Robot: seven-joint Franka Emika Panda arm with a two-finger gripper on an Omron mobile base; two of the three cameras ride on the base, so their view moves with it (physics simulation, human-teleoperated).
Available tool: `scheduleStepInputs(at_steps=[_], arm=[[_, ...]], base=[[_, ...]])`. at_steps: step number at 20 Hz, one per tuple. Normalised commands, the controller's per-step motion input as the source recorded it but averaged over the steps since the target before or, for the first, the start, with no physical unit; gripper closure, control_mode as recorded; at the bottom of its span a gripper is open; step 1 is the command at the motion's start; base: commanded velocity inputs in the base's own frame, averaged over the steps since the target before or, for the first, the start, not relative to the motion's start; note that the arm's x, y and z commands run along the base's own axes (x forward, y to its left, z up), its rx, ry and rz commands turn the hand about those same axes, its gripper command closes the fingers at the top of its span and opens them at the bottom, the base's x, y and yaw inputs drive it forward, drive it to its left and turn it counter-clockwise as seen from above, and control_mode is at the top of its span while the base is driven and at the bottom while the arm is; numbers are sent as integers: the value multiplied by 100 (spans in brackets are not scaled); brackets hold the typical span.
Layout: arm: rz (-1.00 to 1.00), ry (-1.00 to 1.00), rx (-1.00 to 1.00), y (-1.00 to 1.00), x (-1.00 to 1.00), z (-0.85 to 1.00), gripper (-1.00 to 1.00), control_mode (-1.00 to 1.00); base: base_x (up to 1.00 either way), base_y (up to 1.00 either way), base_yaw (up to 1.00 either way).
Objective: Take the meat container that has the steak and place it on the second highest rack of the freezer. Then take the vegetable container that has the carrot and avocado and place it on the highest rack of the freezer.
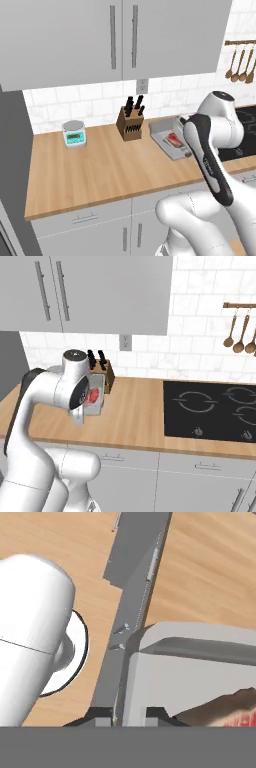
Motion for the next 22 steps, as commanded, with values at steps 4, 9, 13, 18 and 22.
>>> scheduleStepInputs(at_steps=[4,9,13,18,22], arm=[[-11,-1,0,40,-44,100,100,-100],[-1,-6,-6,25,-50,100,100,-100],[0,-5,-1,1,-62,70,100,-100],[0,0,0,8,-39,4,100,100],[0,0,0,0,0,0,100,100]], base=[[0,0,0],[0,0,0],[0,0,0],[-34,10,0],[-64,32,32]])
